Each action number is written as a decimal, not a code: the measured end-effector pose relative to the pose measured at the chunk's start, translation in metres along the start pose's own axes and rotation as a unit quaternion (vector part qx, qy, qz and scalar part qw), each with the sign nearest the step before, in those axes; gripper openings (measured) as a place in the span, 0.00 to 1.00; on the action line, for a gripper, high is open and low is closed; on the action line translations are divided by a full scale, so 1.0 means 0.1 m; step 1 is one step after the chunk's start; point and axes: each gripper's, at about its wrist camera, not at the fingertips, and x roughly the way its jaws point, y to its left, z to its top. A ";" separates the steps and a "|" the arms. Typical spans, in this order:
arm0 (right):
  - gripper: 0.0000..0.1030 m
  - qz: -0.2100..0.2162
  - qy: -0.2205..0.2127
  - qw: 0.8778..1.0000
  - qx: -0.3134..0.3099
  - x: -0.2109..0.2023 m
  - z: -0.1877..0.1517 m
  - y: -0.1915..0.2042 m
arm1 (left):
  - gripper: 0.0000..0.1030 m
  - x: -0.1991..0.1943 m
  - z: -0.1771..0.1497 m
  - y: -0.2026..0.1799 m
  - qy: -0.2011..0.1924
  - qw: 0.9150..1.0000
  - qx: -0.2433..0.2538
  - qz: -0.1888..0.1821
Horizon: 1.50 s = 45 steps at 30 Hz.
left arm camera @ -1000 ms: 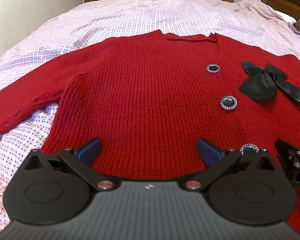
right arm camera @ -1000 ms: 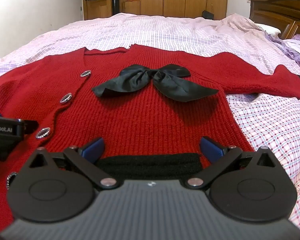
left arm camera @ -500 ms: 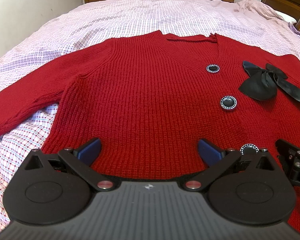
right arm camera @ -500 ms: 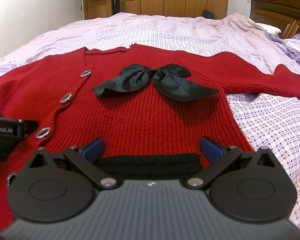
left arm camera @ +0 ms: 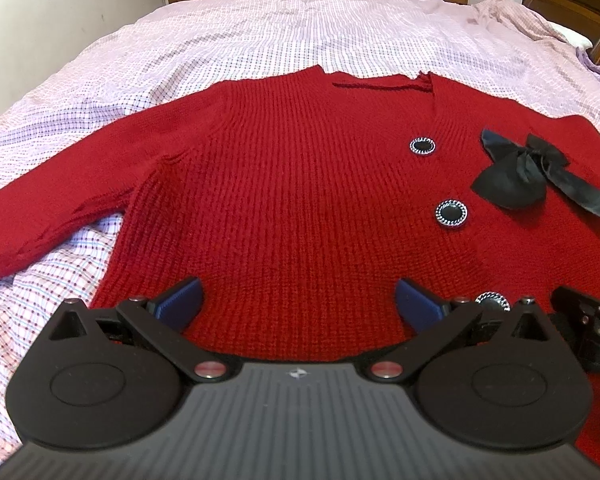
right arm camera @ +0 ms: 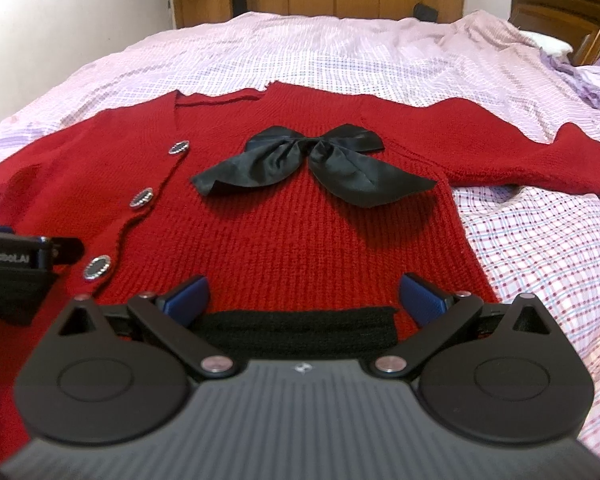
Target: Fold small clothes
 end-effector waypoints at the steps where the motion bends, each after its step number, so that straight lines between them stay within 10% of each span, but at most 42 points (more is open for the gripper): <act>1: 1.00 0.006 0.002 1.000 0.001 -0.03 0.02 -0.02 | 1.00 -0.01 0.01 0.00 0.002 1.000 -0.001 -0.001; 11: 1.00 0.043 -0.028 0.998 0.039 -0.38 0.32 -0.51 | 1.00 -0.11 0.19 -0.17 -0.008 1.000 0.007 -0.015; 21: 1.00 -0.008 -0.029 0.993 0.114 -0.25 0.55 -1.50 | 1.00 0.04 0.24 -0.26 0.008 1.000 0.006 0.004; 45: 0.96 -0.057 -0.059 0.948 0.308 0.39 0.55 -2.94 | 1.00 0.30 0.24 -0.40 0.020 0.999 0.017 0.033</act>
